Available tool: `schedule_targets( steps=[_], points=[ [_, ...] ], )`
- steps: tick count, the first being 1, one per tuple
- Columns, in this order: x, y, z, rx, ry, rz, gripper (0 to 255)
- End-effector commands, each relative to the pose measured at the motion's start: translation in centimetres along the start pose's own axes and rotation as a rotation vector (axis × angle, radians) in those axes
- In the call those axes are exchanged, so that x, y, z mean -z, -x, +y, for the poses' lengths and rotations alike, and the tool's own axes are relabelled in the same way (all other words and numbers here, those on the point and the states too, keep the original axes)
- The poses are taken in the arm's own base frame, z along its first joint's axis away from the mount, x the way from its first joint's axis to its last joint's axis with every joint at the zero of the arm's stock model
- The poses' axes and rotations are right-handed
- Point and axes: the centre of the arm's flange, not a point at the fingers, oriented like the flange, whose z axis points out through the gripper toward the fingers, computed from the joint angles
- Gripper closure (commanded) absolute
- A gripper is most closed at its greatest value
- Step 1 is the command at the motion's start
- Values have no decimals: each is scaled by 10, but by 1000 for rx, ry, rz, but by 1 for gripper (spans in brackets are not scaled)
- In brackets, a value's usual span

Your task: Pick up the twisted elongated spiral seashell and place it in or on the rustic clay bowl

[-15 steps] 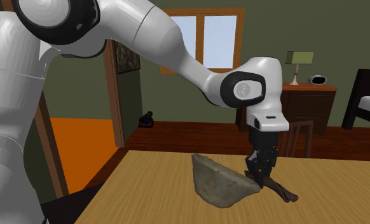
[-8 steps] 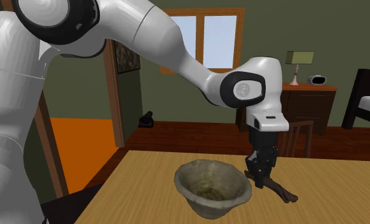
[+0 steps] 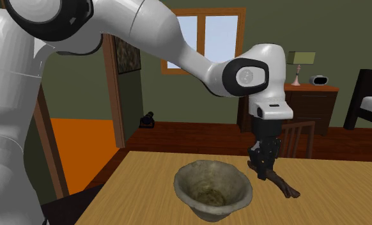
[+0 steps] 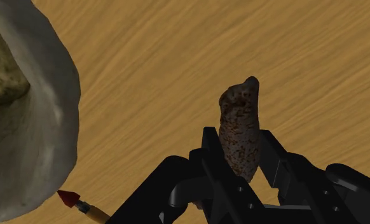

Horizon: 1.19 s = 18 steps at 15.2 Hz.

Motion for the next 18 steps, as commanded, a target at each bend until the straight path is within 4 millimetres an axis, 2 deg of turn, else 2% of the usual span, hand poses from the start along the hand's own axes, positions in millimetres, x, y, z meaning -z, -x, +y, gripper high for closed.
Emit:
schedule_targets(
  steps=[1, 18],
  points=[
    [10, -2, 1, 0, 1, 0, 255],
    [98, -17, 7, 0, 1, 0, 255]
  ],
)
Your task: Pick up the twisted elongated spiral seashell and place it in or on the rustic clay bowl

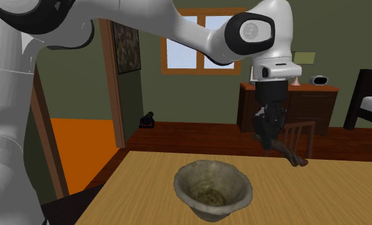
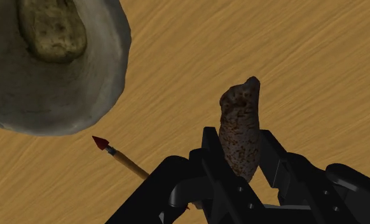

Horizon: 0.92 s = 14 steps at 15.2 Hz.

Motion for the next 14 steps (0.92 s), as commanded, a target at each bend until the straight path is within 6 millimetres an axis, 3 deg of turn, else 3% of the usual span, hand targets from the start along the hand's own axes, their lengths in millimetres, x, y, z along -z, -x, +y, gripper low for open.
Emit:
schedule_targets(
  steps=[1, 6, 14],
  points=[
    [11, -2, 1, 0, 0, 0, 255],
    [35, -6, 2, 0, 0, 0, 255],
    [36, 19, 105, 0, 0, 0, 255]
  ],
)
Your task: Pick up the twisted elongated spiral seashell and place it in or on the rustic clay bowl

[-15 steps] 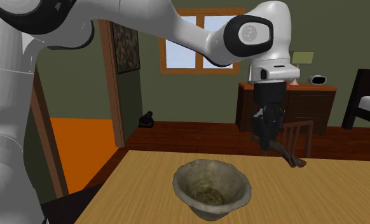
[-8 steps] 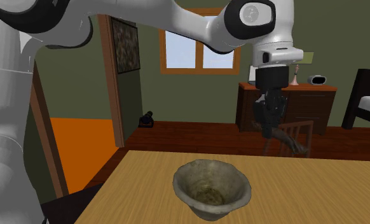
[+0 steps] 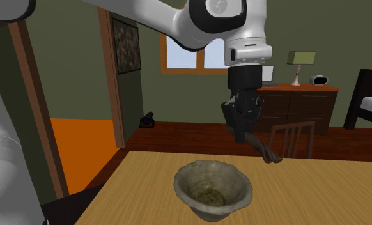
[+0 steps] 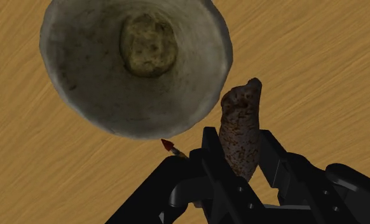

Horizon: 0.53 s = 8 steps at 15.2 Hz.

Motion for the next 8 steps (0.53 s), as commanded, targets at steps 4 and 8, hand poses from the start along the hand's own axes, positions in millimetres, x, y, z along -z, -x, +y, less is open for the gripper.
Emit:
schedule_targets(
  steps=[4, 8],
  points=[
    [-4, 12, 45, 1, -1, 2, 255],
    [-25, 15, 44, 1, -1, 2, 255]
  ],
)
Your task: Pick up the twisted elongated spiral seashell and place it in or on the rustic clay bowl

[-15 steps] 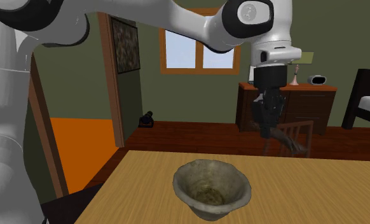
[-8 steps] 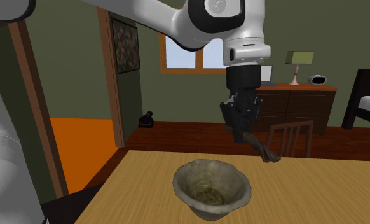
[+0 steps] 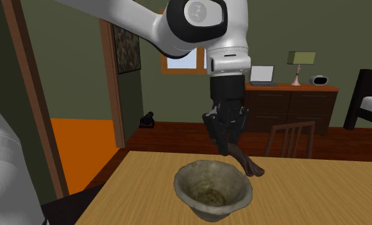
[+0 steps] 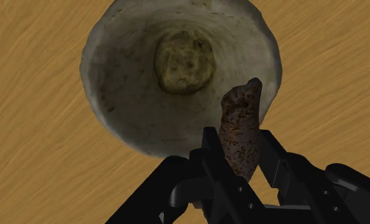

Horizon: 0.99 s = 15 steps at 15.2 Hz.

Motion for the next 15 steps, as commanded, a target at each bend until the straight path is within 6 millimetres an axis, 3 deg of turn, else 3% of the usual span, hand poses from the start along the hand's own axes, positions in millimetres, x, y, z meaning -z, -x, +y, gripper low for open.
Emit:
schedule_targets(
  steps=[1, 9, 15],
  points=[
    [-10, 2, 0, 0, 0, 0, 255],
    [-52, 8, -3, 0, 0, 0, 255],
    [-52, 8, -3, 0, 0, 0, 255]
  ],
)
